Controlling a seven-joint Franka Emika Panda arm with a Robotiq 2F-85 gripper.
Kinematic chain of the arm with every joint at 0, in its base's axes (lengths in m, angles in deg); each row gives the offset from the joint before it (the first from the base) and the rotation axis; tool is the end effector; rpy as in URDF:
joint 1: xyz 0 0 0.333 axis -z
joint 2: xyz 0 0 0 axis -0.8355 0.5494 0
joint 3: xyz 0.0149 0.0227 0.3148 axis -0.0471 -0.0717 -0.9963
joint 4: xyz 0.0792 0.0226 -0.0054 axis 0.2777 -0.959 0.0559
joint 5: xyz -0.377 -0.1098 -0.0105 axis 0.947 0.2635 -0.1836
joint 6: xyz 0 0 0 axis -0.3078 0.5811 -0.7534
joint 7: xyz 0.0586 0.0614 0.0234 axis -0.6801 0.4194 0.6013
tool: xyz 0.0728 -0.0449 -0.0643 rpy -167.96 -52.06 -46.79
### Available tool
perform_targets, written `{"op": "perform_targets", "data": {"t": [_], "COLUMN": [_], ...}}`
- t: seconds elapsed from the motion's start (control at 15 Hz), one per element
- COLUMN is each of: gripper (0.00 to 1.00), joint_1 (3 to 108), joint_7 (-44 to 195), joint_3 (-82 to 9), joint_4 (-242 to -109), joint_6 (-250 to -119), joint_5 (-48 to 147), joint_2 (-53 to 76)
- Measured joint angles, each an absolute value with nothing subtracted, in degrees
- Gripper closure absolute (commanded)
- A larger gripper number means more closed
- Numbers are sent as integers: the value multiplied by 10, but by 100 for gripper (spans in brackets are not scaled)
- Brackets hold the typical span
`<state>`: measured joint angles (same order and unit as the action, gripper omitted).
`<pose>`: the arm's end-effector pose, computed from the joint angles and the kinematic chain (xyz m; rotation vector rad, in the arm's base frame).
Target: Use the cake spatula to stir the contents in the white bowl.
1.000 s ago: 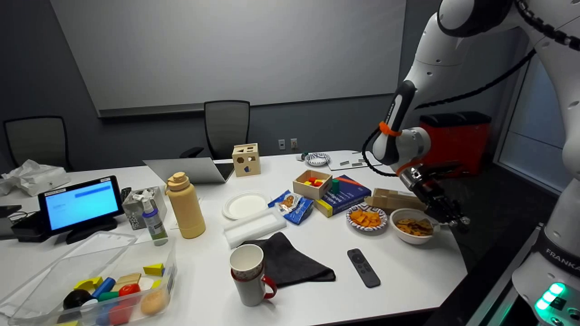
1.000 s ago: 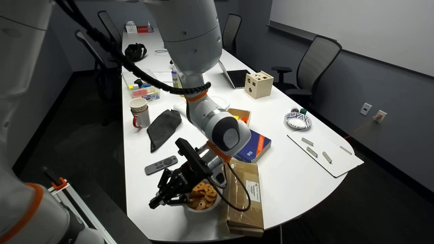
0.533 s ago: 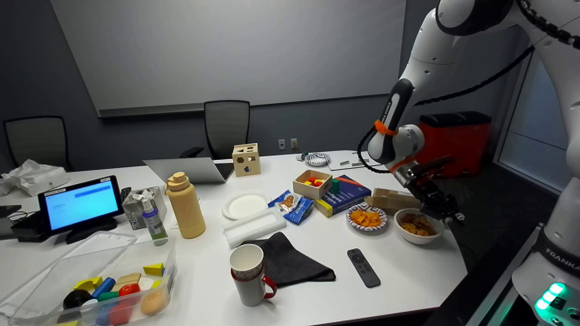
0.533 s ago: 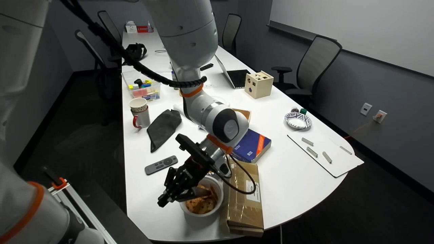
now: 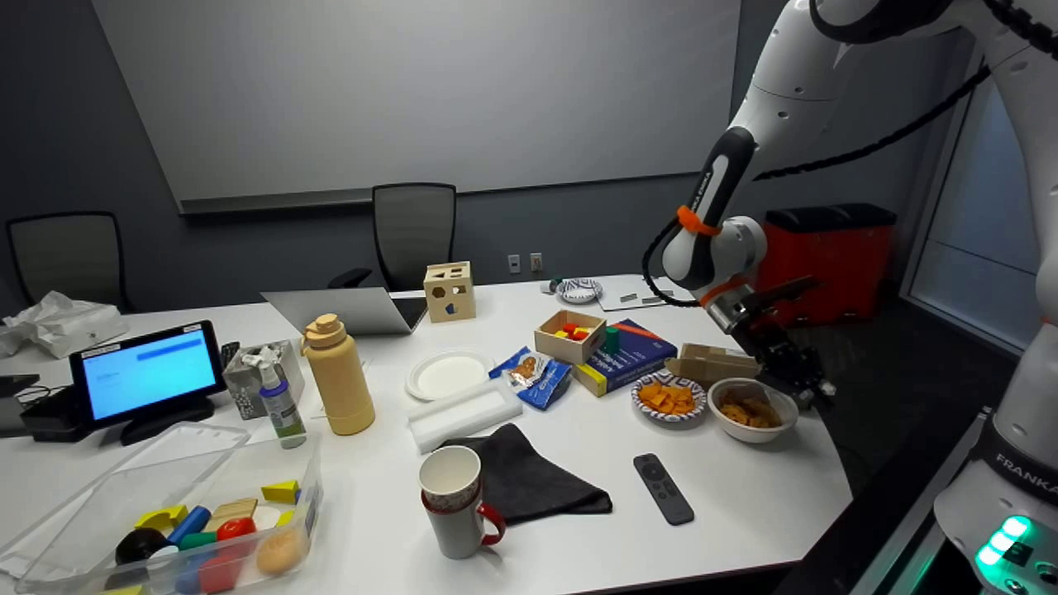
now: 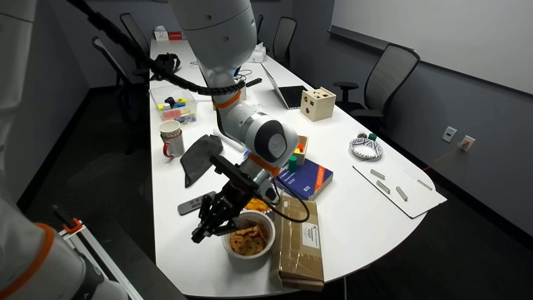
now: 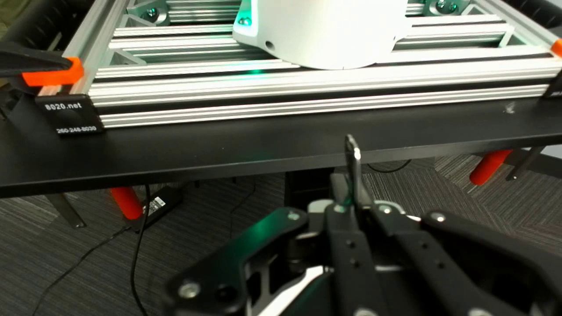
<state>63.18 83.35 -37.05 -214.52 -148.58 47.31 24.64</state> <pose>0.3709 -0.0709 0.1037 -2.6140 0.1534 1.5761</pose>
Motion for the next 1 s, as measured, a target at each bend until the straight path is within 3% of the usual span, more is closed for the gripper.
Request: {"op": "perform_targets", "data": {"t": [0.47, 1.0], "gripper": [99, 99], "joint_1": [606, 588], "joint_7": [824, 731], "joint_3": [-373, -371], "joint_4": [-2156, -2156], "joint_6": [-1408, -1427], "joint_5": [515, 565], "joint_2": [217, 254]}}
